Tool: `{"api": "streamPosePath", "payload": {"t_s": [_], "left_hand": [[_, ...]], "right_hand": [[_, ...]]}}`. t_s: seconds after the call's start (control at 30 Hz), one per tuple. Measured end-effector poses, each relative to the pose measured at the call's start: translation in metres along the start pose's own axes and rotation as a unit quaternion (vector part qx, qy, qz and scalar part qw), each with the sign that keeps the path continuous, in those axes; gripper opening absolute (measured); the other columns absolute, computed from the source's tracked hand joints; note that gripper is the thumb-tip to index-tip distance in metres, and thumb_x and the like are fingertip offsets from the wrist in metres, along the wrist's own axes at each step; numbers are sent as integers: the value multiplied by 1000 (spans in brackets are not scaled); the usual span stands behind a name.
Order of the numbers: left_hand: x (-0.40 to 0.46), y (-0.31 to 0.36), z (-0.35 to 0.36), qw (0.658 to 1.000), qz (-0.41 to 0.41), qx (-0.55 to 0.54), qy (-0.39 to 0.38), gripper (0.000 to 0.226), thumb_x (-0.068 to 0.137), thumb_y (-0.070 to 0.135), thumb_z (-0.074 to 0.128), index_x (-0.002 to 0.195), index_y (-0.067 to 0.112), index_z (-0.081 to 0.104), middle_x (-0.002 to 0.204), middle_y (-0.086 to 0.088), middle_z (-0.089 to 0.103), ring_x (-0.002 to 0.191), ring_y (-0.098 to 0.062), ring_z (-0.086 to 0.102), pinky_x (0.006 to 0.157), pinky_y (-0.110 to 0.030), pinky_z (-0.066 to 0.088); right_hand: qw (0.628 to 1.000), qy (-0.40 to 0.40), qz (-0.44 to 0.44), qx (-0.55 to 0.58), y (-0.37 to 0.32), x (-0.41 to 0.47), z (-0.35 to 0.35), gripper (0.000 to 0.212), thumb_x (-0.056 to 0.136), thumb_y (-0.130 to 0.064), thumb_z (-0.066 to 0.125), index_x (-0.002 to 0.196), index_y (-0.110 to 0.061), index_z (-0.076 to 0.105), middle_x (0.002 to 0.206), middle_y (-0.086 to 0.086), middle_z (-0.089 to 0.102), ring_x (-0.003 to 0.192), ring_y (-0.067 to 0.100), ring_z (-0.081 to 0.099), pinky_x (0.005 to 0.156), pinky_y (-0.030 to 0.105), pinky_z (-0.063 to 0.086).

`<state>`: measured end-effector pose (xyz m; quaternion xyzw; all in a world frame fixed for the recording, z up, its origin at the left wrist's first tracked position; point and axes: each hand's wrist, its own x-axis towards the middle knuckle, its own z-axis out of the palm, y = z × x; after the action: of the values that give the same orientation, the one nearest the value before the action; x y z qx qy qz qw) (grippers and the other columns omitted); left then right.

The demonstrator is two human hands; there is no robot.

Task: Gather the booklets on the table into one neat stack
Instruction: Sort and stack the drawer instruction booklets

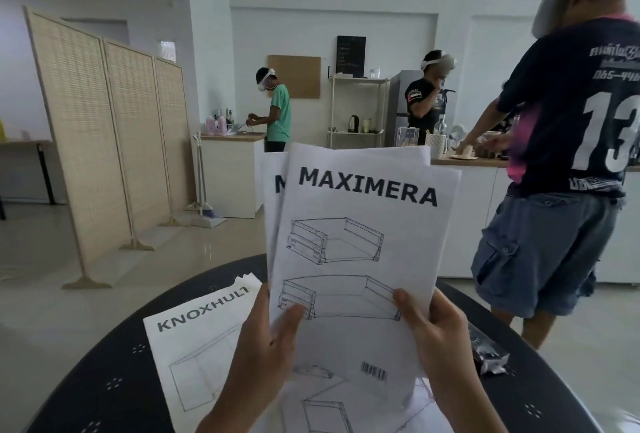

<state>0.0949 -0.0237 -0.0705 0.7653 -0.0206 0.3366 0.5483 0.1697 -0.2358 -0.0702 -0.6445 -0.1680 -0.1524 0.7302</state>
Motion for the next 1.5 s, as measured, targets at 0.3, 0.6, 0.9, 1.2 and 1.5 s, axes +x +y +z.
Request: {"api": "streamPosePath", "payload": {"t_s": [0.3, 0.6, 0.9, 1.2, 1.5], "left_hand": [[4, -17, 2, 998, -30, -47, -12, 27, 93, 49, 59, 113, 66, 52, 112, 34, 69, 103, 9, 67, 81, -22, 61], [4, -20, 0, 999, -34, -39, -15, 23, 97, 36, 55, 114, 52, 55, 113, 27, 72, 104, 6, 68, 86, -25, 53], [4, -20, 1, 998, -37, -49, -6, 41, 93, 36, 59, 134, 39, 51, 127, 20, 68, 119, 2, 62, 98, -24, 48], [3, -24, 2, 999, -10, -29, -12, 37, 97, 31, 56, 131, 43, 49, 122, 31, 66, 115, 9, 62, 90, -8, 50], [5, -32, -9, 983, -74, 154, -67, 14, 93, 38, 65, 100, 36, 53, 99, 20, 64, 94, -7, 63, 71, -17, 48]], "right_hand": [[1000, 13, -19, 5, -6, -3, 5, 11, 78, -37, 73, 80, -27, 78, 74, -3, 80, 62, 10, 74, 52, 21, 58], [998, 21, -55, -10, -10, -4, 8, 20, 88, -26, 73, 76, -42, 76, 69, -13, 78, 56, -1, 70, 46, 14, 53], [1000, 4, -23, 8, -3, -3, 7, 7, 82, -30, 75, 82, -34, 80, 79, -9, 81, 69, 7, 76, 53, 19, 59], [1000, -12, -14, -4, 1, -3, 8, 11, 86, -35, 69, 85, -38, 79, 83, -11, 81, 74, 8, 77, 54, 20, 60], [997, 21, 14, -79, 18, -3, 5, 15, 102, -25, 59, 96, -33, 70, 81, -22, 77, 68, 0, 73, 45, 17, 55]]}}
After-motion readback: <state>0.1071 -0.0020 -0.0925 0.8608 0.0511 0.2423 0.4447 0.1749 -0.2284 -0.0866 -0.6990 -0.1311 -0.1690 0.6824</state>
